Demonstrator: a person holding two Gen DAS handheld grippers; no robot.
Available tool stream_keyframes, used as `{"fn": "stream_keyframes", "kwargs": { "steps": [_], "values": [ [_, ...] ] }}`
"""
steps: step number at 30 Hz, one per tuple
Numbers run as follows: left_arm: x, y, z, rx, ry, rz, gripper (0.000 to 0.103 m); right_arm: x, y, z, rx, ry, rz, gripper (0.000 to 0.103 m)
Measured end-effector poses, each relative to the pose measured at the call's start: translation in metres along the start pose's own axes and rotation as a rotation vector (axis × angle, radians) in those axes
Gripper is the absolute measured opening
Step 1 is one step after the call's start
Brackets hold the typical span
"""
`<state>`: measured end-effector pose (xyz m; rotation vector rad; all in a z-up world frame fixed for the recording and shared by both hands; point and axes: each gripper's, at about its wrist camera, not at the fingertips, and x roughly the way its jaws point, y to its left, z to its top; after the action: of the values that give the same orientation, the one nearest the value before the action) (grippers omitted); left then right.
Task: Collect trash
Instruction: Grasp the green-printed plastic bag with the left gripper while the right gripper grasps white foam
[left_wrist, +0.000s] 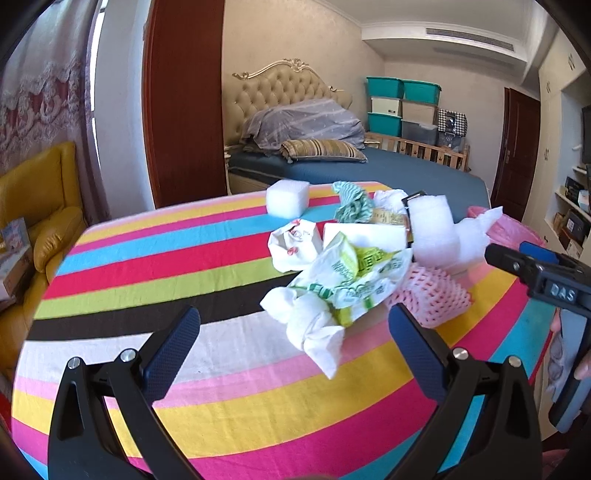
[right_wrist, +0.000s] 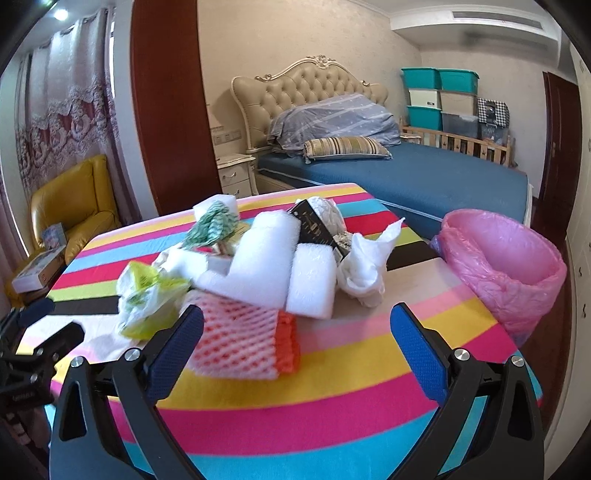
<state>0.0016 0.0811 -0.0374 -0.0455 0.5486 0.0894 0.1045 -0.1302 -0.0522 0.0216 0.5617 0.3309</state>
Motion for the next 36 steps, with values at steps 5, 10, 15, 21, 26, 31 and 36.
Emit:
{"fn": "stream_keyframes", "kwargs": {
  "steps": [5, 10, 15, 21, 26, 31, 36],
  "values": [
    [0.010, 0.001, -0.004, 0.002, 0.010, 0.010, 0.098, 0.023, -0.007, 0.007, 0.012, 0.016, 0.011, 0.073],
    [0.019, -0.006, -0.002, 0.037, 0.012, -0.005, 0.098, 0.039, -0.013, 0.011, 0.020, 0.039, 0.053, 0.048],
    [0.030, -0.012, 0.002, 0.053, 0.012, -0.003, 0.098, 0.039, -0.020, 0.005, 0.024, 0.028, 0.093, 0.030],
    [0.043, -0.025, 0.004, 0.115, 0.048, 0.011, 0.091, 0.020, -0.034, -0.003, 0.047, -0.022, 0.135, 0.029],
    [0.043, -0.032, 0.005, 0.113, 0.049, 0.021, 0.084, -0.002, -0.045, -0.001, 0.066, -0.065, 0.155, 0.029],
    [0.036, -0.057, 0.015, 0.209, -0.002, 0.008, 0.084, -0.019, -0.052, 0.003, 0.077, -0.097, 0.160, 0.029],
    [0.054, -0.081, 0.013, 0.299, 0.006, 0.005, 0.056, -0.031, -0.058, 0.001, 0.082, -0.094, 0.174, 0.029]
  ]
}}
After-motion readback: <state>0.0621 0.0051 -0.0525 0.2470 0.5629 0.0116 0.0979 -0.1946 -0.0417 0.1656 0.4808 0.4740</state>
